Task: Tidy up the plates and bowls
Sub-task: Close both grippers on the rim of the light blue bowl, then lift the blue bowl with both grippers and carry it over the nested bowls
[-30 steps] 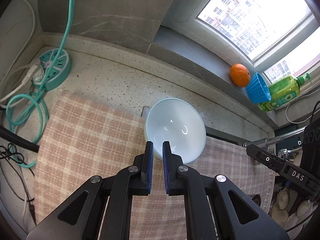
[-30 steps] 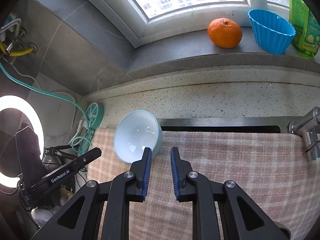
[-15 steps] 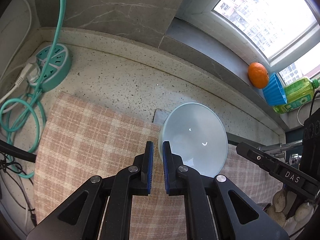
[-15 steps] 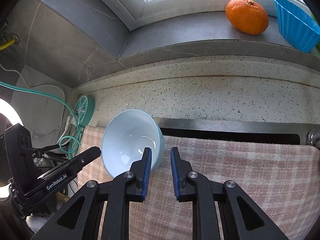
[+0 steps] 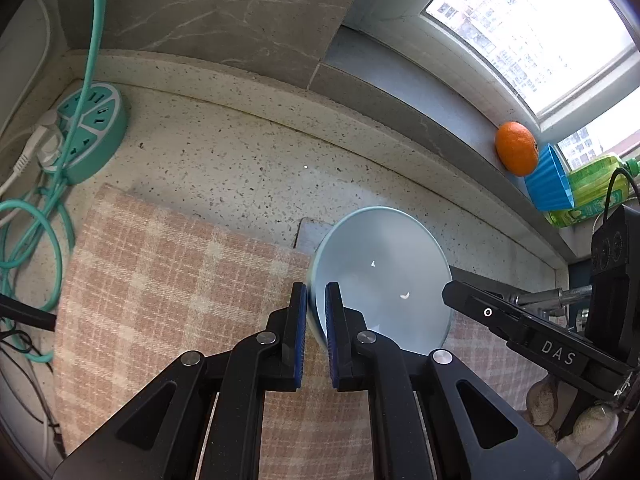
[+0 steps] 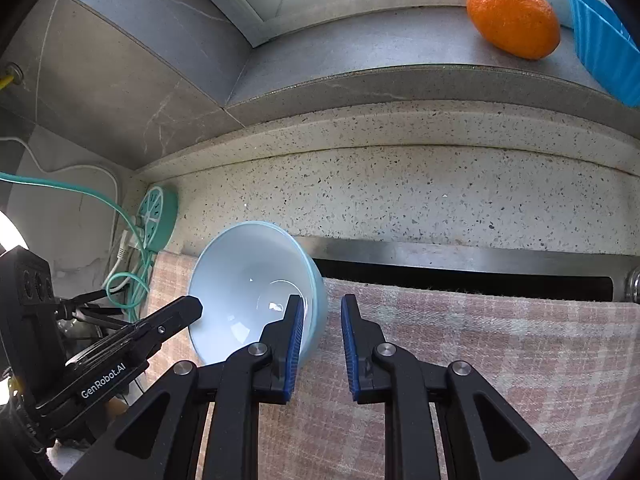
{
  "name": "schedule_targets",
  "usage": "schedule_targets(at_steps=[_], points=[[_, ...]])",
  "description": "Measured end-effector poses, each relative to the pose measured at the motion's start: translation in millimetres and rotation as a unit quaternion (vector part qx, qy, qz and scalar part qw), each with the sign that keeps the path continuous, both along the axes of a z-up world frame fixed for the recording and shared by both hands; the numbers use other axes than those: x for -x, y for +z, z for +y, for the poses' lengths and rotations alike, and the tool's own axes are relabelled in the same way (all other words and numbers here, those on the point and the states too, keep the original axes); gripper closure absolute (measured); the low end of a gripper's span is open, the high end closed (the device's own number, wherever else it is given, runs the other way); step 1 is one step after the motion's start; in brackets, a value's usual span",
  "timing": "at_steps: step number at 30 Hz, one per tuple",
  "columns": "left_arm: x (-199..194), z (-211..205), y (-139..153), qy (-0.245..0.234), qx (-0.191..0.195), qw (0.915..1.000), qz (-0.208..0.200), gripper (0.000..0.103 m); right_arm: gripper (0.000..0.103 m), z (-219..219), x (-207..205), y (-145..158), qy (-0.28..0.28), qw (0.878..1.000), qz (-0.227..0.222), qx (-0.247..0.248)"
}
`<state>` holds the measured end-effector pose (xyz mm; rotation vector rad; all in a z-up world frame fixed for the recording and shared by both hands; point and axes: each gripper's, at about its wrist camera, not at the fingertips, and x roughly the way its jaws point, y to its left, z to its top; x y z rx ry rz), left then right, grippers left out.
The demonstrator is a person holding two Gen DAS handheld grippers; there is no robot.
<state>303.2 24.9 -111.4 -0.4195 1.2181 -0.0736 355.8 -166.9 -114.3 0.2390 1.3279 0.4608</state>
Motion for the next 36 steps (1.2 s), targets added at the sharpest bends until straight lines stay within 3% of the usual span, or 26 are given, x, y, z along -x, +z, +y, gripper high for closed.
schedule_targets(at_steps=[16,27,36], points=[[-1,-3,-4,0.0,-0.006,1.0,-0.006,0.098,0.096,6,0,-6,0.003,1.0,0.005,-0.002],[5,-2,0,0.003,-0.007,0.9999,-0.012,0.098,0.097,8,6,-2,0.0,1.0,0.003,0.0],[17,-3,18,-0.002,-0.003,0.9997,-0.026,0.098,0.097,1,18,17,0.002,1.0,-0.007,-0.007]])
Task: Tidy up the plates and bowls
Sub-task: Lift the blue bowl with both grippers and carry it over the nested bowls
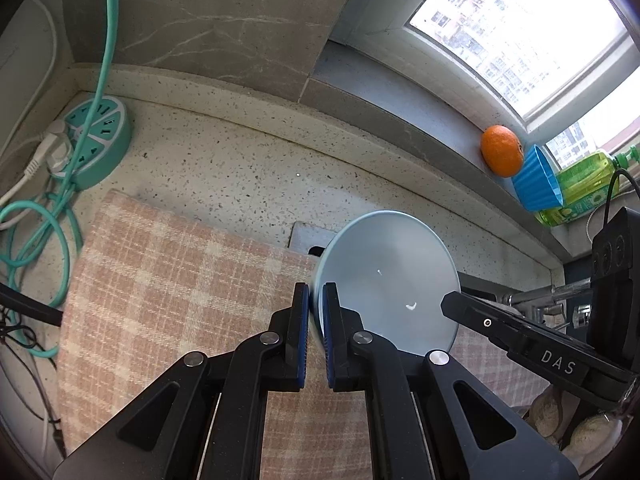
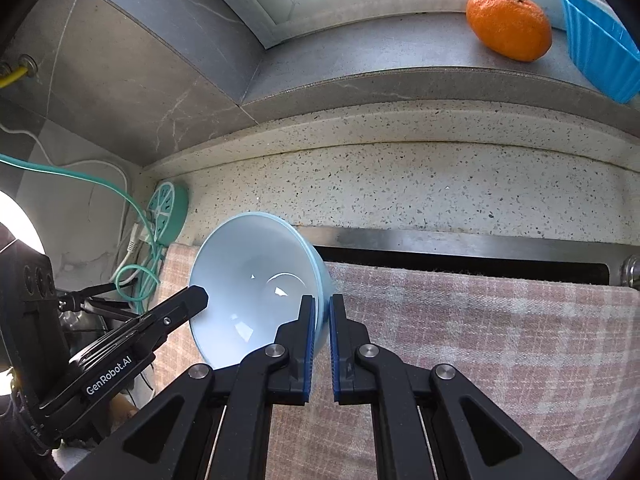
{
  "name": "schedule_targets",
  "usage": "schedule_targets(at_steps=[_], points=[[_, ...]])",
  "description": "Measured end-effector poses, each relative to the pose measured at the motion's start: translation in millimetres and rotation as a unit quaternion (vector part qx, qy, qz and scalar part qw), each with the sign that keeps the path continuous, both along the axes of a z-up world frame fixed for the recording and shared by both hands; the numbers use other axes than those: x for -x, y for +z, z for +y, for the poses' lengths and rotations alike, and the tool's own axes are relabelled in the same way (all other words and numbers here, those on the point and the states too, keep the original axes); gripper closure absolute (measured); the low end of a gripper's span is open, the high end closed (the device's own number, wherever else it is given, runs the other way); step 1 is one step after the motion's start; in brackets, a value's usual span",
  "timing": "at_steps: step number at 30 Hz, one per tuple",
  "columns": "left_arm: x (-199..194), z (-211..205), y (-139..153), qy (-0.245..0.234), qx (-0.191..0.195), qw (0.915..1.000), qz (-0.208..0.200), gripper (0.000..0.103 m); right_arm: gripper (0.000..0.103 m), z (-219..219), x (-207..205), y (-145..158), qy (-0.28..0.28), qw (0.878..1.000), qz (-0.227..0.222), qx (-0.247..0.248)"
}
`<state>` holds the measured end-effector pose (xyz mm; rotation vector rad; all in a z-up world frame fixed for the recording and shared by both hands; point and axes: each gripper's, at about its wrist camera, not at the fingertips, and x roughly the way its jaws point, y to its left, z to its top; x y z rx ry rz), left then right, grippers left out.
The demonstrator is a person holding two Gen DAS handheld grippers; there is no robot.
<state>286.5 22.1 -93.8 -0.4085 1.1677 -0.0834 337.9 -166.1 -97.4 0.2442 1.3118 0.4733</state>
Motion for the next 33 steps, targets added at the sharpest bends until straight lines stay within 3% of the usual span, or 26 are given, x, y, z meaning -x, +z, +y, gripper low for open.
schedule_targets(at_steps=[23,33], points=[[53,-33,63,-0.04,0.007,0.9978,-0.052,0.098,0.097,-46,54,70,-0.016,0.999,-0.042,-0.014],[84,-64,80,-0.068,0.017,0.9952,-0.068,0.098,0.096,-88,90,87,-0.037,0.998,-0.05,-0.024]])
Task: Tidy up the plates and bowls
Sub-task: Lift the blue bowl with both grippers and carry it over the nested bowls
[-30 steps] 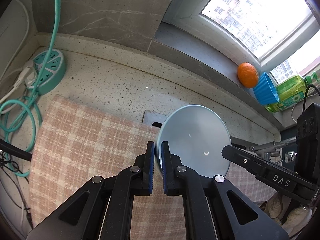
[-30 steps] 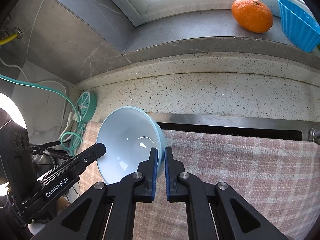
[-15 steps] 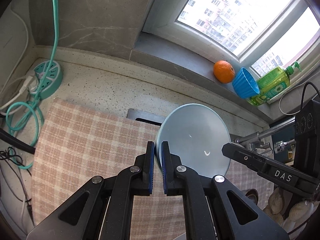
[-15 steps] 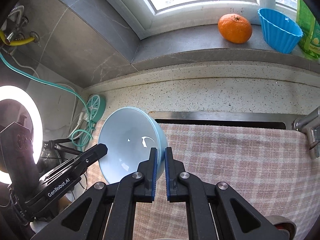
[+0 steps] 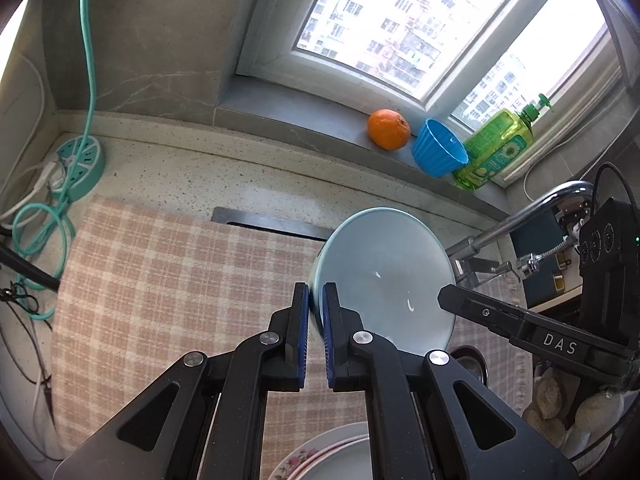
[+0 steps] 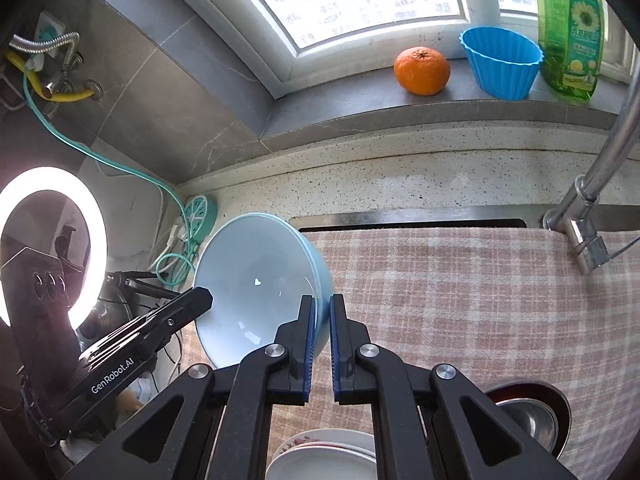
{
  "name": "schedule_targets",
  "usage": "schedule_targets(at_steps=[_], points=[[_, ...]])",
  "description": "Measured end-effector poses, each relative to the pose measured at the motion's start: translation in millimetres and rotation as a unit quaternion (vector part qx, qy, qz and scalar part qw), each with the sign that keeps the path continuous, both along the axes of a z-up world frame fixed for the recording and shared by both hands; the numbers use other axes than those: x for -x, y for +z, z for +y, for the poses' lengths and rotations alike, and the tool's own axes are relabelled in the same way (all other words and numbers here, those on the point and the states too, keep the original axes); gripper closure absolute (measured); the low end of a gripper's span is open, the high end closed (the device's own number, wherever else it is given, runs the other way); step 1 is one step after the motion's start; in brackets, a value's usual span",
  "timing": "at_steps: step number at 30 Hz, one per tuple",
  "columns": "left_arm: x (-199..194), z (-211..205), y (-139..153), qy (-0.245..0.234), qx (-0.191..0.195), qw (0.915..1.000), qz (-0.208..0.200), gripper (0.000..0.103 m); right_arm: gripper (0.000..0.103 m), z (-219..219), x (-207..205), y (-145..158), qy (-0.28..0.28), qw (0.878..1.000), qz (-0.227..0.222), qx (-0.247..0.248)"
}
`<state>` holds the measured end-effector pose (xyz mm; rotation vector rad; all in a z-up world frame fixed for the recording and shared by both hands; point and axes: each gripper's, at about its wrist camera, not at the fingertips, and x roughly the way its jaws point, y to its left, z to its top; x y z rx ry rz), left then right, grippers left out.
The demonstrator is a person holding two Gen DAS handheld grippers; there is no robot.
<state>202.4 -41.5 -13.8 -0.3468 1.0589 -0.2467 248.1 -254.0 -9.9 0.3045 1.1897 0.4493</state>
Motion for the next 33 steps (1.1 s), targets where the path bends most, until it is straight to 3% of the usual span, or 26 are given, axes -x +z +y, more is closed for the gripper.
schedule_targets(at_steps=[15,33], points=[[38,-69,5,-0.07,0.011,0.9975,-0.001,0.098,0.096,-74,69,9,-0.047,0.999,0.0,-0.003],[65,-140,-16,-0.136,0.009,0.9902,0.029,0.098,0.096,-150,118,-17,-0.11,0.994,0.024,0.006]])
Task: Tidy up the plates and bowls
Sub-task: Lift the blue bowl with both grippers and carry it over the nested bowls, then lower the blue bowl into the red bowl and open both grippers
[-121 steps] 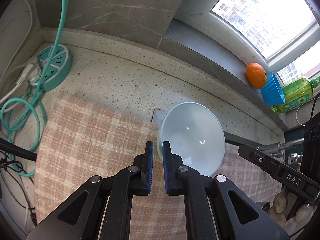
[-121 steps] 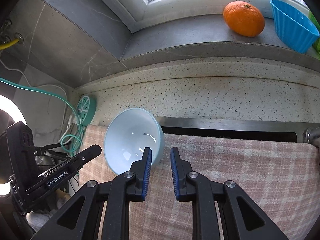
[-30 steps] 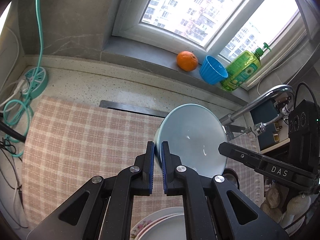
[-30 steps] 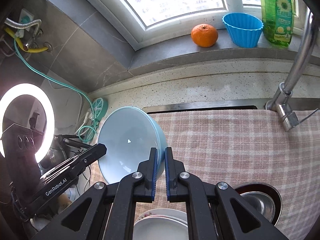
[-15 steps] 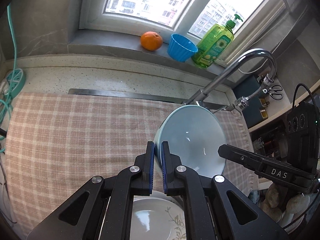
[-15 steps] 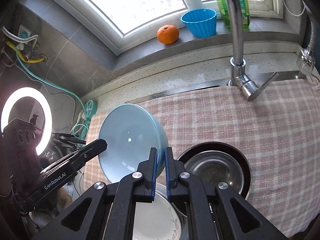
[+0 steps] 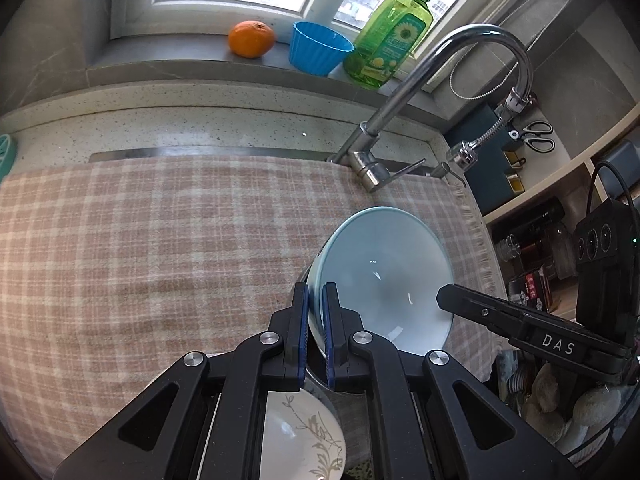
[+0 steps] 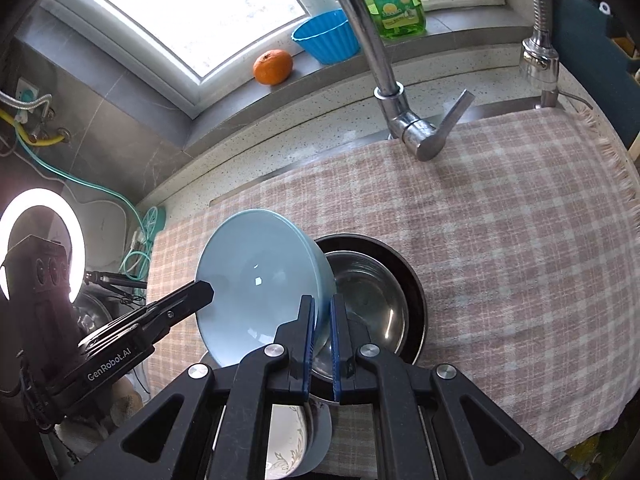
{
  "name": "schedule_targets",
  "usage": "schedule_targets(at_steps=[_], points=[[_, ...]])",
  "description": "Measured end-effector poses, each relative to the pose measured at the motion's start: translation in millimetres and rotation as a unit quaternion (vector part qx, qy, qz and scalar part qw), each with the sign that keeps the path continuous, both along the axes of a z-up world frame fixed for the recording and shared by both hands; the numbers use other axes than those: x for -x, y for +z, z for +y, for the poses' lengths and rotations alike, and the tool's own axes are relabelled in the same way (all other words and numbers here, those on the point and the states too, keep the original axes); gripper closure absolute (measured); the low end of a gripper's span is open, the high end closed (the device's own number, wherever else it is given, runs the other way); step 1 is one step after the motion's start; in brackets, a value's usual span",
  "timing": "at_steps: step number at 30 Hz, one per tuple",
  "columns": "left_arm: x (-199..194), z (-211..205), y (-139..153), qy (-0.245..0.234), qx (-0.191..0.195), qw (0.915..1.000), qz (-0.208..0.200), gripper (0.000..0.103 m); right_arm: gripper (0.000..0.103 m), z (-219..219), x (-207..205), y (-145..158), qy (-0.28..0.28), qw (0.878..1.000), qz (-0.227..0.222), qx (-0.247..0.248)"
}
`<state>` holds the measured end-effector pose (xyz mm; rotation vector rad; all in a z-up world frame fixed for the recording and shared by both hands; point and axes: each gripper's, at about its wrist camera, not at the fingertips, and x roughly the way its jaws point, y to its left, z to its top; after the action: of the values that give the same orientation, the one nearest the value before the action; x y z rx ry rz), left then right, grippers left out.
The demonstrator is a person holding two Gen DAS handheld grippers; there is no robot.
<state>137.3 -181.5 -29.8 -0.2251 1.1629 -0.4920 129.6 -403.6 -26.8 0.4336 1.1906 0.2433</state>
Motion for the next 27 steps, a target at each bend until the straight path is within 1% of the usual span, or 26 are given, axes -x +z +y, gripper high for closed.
schedule_targets(at_steps=[14,27], points=[[5,-22,-20,-0.012,-0.022,0.9995,0.017,0.098,0.096,-18,6,-28,-0.01,1.0,0.022,0.012],[6,-33,-35,-0.022,-0.033,0.9988,0.03,0.098,0.096,-25,7,-41,-0.012,0.999,0.035,0.021]])
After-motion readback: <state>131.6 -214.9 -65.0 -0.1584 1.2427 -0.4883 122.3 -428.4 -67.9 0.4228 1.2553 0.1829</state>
